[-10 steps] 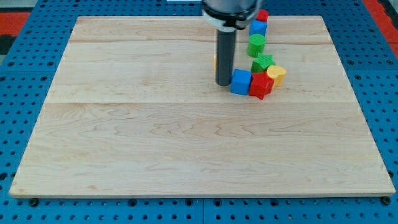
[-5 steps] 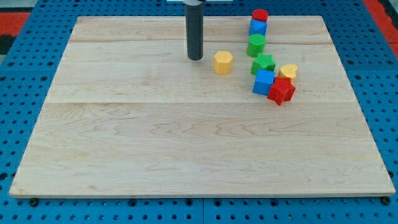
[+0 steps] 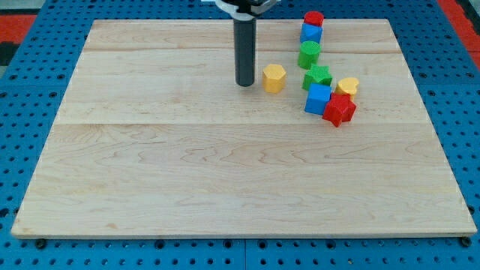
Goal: Move the yellow hexagon into the group of blocks
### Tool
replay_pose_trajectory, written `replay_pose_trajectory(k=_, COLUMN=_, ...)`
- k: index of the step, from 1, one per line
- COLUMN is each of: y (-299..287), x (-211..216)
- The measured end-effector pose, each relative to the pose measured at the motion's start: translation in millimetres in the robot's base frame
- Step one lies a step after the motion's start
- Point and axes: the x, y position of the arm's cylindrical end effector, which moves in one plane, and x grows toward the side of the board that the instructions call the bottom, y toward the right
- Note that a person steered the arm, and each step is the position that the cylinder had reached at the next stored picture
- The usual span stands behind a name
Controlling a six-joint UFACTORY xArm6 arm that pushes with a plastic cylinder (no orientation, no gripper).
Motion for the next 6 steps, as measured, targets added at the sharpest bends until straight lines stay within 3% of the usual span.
replay_pose_trajectory(k=2, y=-4, x=-13)
replay_pose_trajectory(k=5, y=77, x=-3)
replay_pose_trajectory(k=6, y=72, x=-29)
